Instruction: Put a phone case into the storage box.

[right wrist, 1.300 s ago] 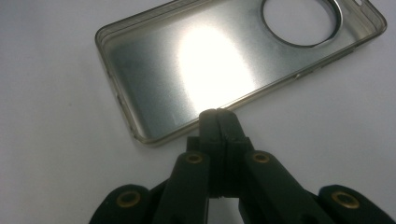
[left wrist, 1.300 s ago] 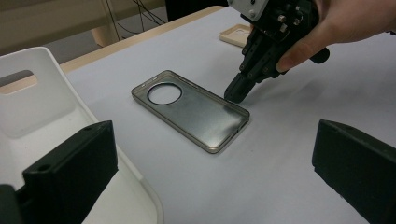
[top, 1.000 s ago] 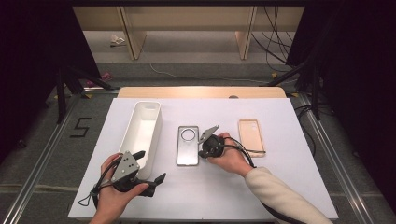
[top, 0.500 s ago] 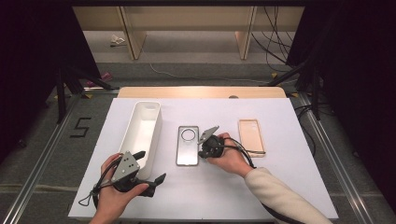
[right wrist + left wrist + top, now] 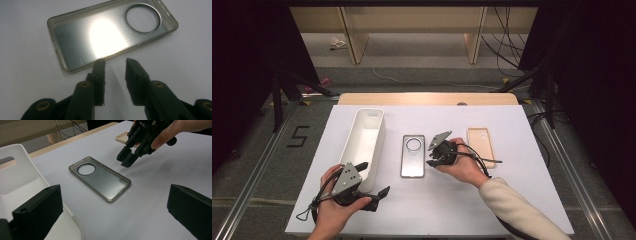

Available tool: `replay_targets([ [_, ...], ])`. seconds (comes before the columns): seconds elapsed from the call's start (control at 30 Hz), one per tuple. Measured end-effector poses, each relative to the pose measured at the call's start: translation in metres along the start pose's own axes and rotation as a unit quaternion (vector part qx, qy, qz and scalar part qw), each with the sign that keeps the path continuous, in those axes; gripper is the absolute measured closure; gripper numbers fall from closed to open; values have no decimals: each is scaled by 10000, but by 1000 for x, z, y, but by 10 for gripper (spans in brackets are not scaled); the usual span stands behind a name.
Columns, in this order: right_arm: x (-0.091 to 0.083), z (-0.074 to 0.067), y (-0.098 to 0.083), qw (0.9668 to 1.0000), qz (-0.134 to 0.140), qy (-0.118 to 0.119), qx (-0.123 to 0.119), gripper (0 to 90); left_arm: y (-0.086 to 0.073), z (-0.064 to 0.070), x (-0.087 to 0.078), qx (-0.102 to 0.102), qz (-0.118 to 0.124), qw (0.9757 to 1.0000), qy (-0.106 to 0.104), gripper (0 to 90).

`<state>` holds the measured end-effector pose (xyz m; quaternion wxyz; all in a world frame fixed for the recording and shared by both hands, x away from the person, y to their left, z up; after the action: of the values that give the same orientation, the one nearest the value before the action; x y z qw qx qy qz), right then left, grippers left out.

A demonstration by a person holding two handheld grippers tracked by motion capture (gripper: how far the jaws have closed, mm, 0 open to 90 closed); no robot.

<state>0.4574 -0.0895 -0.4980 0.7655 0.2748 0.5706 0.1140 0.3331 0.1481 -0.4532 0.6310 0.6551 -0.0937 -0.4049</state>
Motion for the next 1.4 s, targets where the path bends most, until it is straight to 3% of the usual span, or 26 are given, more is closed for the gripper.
replay_targets([
  [0.07,-5,1,-2,10000,39,-31,54,581,0,1,0,26,-5,10000,-24,0],
  [0.1,-9,2,-3,9998,154,-69,102,482,0,3,0,32,-38,10000,-50,0],
  [0.17,-12,2,-4,9996,236,-94,147,444,0,5,1,79,-57,9999,-64,0],
  [0.2,-21,2,-7,9981,511,-86,343,352,1,6,2,95,-57,9999,-62,0],
  [0.23,-21,2,-7,9981,511,-86,343,352,1,6,2,116,-63,9999,-63,0],
  [0.33,-34,3,-12,9943,925,-51,535,295,1,6,3,104,-75,9999,-61,0],
  [0.57,-59,0,-27,9830,1623,42,854,233,3,7,5,139,-123,9998,10,0],
  [0.77,-81,-1,-41,9745,2008,-28,1001,216,9,16,11,244,-228,9994,27,0],
  [0.93,-91,-2,-52,9737,2008,-168,1060,209,14,26,24,369,-475,9982,-29,0],
  [1.13,-111,-10,-68,9723,2039,-381,1076,207,24,34,43,616,-781,9950,-63,26],
  [1.23,-116,-13,-75,9733,1997,-451,1036,206,30,35,54,766,-1091,9911,-66,84],
  [1.27,-117,-14,-76,9736,1989,-474,1018,206,32,35,57,861,-1235,9886,-65,116],
  [1.37,-120,-15,-80,9729,2000,-483,1053,205,38,36,69,1198,-1630,9793,-67,154],
  [1.4,-121,-15,-81,9728,2003,-491,1056,204,40,36,74,1365,-1824,9737,-24,158],
])
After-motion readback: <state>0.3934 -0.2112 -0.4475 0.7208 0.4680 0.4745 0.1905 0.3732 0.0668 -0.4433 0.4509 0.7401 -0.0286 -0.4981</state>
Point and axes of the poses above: each handheld gripper's, and its own axes: x roughly forward along the jaws, y roughly out of its top, z roughly to its right, the point moved 5 cm from there along x, roughly forward along the jaws, and after that the axes turned 9 degrees about -x, right-handed, at the moved point
